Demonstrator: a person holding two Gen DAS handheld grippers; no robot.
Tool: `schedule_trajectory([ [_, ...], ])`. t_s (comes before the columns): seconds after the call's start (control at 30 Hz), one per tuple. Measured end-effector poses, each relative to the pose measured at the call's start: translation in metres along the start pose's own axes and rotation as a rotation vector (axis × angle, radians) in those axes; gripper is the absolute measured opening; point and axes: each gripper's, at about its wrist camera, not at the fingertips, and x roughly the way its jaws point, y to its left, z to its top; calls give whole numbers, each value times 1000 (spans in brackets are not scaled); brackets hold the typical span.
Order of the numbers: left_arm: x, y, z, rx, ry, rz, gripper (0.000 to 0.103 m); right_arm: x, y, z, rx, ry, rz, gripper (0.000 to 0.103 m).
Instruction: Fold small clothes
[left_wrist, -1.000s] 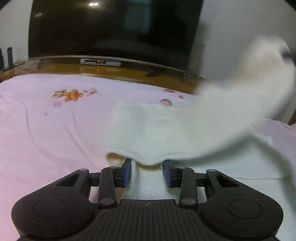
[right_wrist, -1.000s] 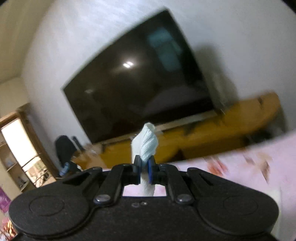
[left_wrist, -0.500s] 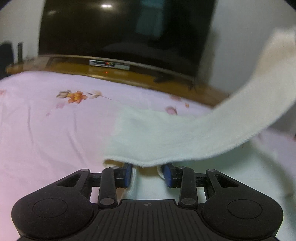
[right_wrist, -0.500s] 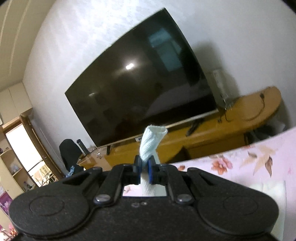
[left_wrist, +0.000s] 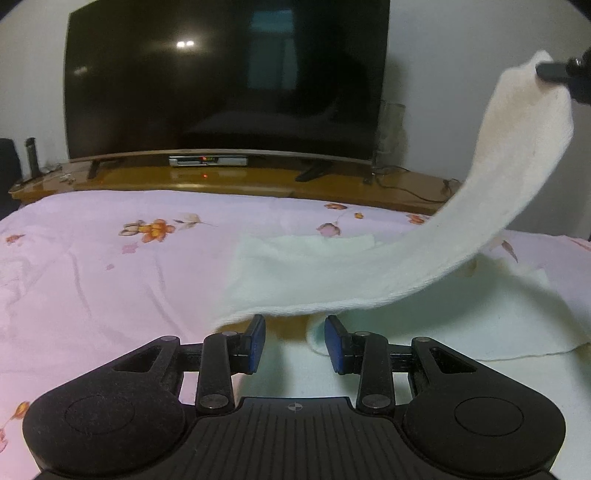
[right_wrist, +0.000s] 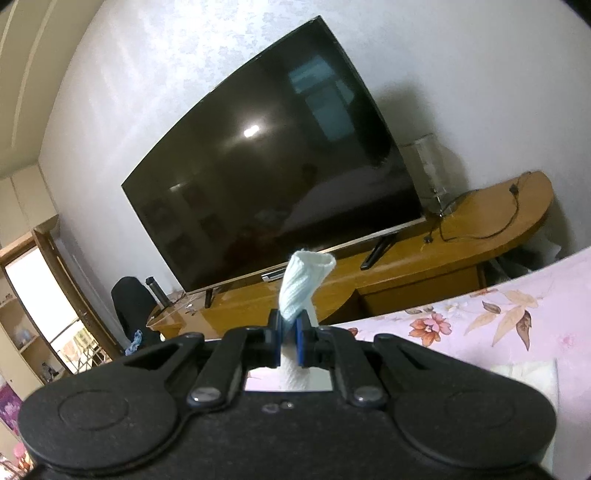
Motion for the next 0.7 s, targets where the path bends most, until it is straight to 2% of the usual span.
schedule_trajectory([
  [0.07,0,3,-1,-27,0,-44,36,0,-4,-2,3,5,-10,9],
  [0.17,14,2,1,-23,41,-78,36,0,-6,-4,8,7,-15,9],
  [0.43,40,-6,7,-8,81,-66,35,-1,-2,-1,-6,8,-6,9],
  [0.47,42,-3,8,-38,71,-69,33,-1,-2,0,-7,7,-3,9],
  [0.5,44,2,10,-77,66,-63,3,-1,-1,0,-5,6,0,9],
  [0.6,49,35,7,-343,89,-99,3,-3,-1,3,-5,-11,0,9],
  [0.67,46,45,1,-424,62,-119,3,-7,-1,6,-8,-35,-2,9],
  [0.7,50,49,-3,-466,92,-142,3,-9,-1,6,-7,-41,-4,9],
])
